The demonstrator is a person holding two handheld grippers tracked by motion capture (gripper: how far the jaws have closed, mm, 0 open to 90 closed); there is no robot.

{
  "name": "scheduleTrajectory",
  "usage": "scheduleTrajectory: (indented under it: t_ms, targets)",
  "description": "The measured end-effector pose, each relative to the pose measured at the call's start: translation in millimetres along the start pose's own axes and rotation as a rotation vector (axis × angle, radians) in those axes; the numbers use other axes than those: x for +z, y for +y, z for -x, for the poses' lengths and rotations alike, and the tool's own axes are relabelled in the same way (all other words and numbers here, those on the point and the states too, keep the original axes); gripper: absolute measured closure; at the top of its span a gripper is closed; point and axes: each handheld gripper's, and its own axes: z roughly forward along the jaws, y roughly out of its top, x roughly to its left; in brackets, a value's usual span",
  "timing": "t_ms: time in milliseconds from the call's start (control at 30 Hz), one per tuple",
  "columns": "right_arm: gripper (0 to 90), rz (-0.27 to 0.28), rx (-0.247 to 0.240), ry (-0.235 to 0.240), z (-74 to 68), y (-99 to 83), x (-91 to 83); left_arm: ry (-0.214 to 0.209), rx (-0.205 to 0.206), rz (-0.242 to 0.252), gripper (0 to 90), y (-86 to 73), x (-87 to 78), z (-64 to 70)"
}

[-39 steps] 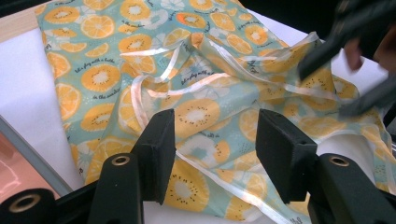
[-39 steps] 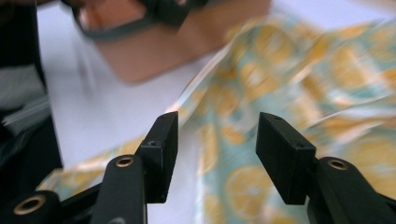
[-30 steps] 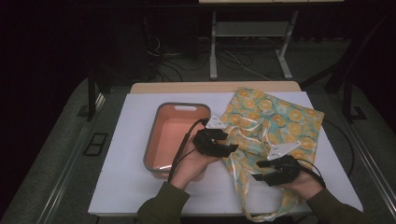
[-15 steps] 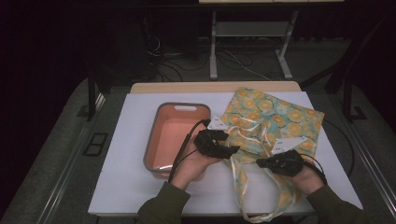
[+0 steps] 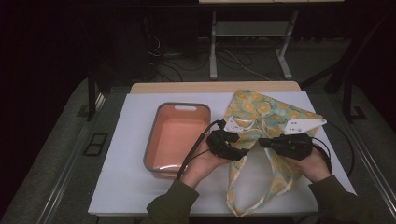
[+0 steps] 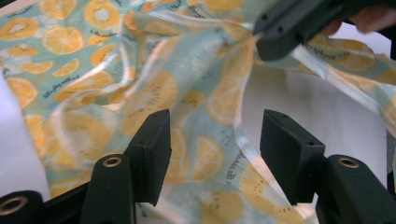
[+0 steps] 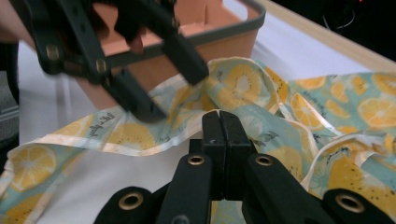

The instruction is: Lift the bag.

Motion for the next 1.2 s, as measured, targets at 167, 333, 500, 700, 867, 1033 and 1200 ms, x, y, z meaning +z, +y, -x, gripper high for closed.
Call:
scheduleTrajectory:
  t_ms: [167, 333, 500, 700, 867, 1033, 1200]
  targets:
    - [90.0, 0.016, -0.003, 0.005, 0.5, 4.3, -1.8, 0.008, -0.003, -0.004, 49.4, 6.1, 8.3, 1.2]
    - [90.0, 0.029, -0.006, 0.009, -0.5, 6.7, -5.1, 0.019, 0.025, -0.05, 64.5, 11.4, 17.6, 3.3]
    - [90.0, 0.05, -0.011, 0.004, -0.5, 10.6, -9.2, 0.031, -0.018, 0.006, 89.3, 13.4, 10.8, -3.0]
    - [66.3, 0.008, 0.008, -0.039, 2.4, 9.5, -5.2, 0.067, -0.053, 0.071, 89.8, 13.2, -3.9, -13.1]
    - [49.4, -0.084, 0.034, -0.053, -3.1, -6.7, -1.6, 0.077, -0.065, 0.096, 89.8, 14.0, -8.0, -14.9]
    - [31.0, -0.164, 0.07, -0.124, -1.3, -28.7, -7.6, 0.078, -0.072, 0.105, 89.7, 14.0, -10.2, -16.1]
    - [45.0, -0.222, 0.112, -0.146, 12.8, -45.5, 2.8, 0.078, -0.061, 0.094, 89.8, 14.2, -11.1, -14.0]
